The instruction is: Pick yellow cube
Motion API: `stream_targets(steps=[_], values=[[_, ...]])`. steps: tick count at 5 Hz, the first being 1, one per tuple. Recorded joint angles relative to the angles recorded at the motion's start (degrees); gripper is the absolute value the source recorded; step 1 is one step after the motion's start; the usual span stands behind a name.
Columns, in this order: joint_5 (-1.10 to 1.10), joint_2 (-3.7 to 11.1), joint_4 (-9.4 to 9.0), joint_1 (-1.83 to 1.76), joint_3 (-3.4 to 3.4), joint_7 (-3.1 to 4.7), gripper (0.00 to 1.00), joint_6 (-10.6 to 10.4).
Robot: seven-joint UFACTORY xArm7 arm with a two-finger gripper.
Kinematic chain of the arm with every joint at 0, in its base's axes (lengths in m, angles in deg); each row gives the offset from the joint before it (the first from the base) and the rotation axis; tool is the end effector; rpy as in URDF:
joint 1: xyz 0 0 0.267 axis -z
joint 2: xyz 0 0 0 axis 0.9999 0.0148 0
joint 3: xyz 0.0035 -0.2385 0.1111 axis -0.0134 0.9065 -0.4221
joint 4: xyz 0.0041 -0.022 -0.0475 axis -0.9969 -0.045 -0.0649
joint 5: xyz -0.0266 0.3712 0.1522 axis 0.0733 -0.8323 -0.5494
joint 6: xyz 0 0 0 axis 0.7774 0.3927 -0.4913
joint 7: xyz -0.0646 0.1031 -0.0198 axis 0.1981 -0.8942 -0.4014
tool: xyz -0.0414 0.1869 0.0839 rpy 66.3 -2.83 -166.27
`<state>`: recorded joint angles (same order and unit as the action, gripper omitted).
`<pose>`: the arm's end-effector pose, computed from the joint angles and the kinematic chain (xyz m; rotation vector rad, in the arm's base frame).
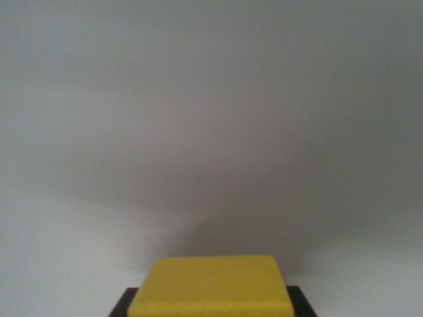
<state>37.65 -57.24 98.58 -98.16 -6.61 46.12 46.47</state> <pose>0.3984 0.1573 -0.0789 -3.1015 -0.0754 0.0846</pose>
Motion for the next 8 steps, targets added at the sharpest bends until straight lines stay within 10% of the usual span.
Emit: stream_targets(steps=[8], values=[[-0.29,-2.6,4.52,0.12,0.15,0.02,1.0,7.1]])
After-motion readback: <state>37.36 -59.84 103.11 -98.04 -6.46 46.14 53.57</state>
